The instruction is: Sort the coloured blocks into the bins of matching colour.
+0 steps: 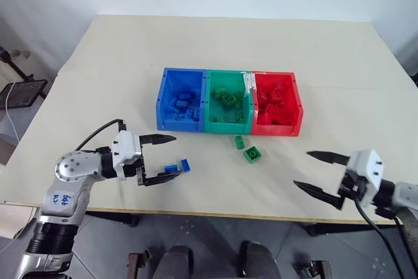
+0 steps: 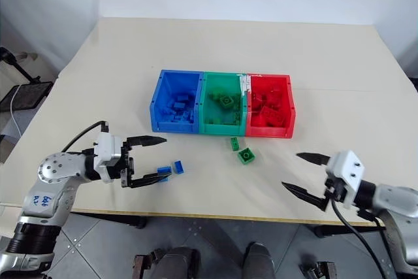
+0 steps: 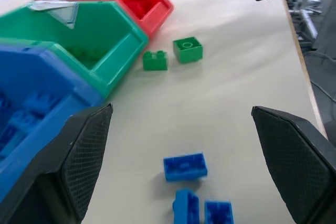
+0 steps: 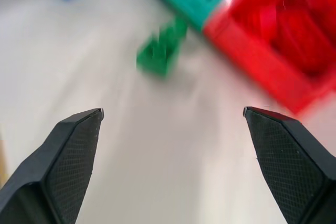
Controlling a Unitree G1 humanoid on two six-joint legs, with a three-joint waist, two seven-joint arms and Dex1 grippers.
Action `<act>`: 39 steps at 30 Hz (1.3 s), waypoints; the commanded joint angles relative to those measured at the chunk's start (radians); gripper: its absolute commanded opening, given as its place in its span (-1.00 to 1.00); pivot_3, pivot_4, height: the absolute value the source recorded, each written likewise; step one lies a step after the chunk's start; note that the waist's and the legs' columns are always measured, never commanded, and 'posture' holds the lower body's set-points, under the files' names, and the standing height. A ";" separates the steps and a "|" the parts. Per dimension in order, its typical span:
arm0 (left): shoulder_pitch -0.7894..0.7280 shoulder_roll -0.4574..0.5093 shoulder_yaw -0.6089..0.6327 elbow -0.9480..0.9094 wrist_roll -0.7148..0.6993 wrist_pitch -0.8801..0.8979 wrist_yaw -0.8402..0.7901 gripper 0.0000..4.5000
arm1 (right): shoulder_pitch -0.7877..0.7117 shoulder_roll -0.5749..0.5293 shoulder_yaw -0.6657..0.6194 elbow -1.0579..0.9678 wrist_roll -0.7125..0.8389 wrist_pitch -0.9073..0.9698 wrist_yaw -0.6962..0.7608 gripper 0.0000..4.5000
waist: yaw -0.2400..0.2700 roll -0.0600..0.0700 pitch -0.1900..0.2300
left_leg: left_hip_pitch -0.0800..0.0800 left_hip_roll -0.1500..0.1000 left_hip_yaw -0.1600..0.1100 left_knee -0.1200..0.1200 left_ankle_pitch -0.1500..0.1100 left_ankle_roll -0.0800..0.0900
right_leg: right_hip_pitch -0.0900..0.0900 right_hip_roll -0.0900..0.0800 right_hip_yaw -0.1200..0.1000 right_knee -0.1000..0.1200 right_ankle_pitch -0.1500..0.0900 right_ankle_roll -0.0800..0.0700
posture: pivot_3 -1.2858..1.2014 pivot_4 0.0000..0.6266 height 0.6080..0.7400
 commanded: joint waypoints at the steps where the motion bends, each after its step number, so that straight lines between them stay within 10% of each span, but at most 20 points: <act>1: -0.014 0.007 0.000 0.003 0.012 -0.036 -0.016 1.00 | -0.014 0.001 0.011 -0.051 0.012 0.010 -0.027 0.98 | -0.006 0.000 0.000 | 0.000 0.000 0.000 0.000 0.000 0.000 | 0.000 0.000 0.000 0.000 0.000 0.000 | 0.03 -0.52 1.00; 18: 0.070 0.047 0.067 -0.063 -0.002 -0.065 0.013 1.00 | -0.342 0.211 0.442 -0.112 -0.134 0.431 -0.454 0.98 | 0.002 -0.001 0.000 | -0.001 0.002 -0.001 0.001 -0.001 -0.001 | -0.001 0.001 -0.001 0.001 0.000 -0.001 | 0.03 -0.52 1.00; 28: 0.102 0.041 0.070 -0.103 -0.002 -0.040 0.032 1.00 | -0.391 0.289 0.473 -0.122 -0.139 0.515 -0.513 -0.31 | 0.000 0.000 0.000 | -0.001 0.002 -0.001 0.001 -0.001 -0.001 | -0.002 0.002 -0.001 0.001 0.000 -0.002 | 0.03 -0.52 1.00; 39: 0.153 -0.004 0.165 -0.152 -0.061 0.032 0.166 1.00 | -0.566 0.287 0.385 -0.182 0.029 0.521 -0.420 -0.34 | -0.005 0.000 0.000 | 0.000 0.003 -0.001 0.001 -0.001 -0.001 | -0.002 0.002 -0.001 0.001 0.000 -0.002 | 0.03 -0.52 1.00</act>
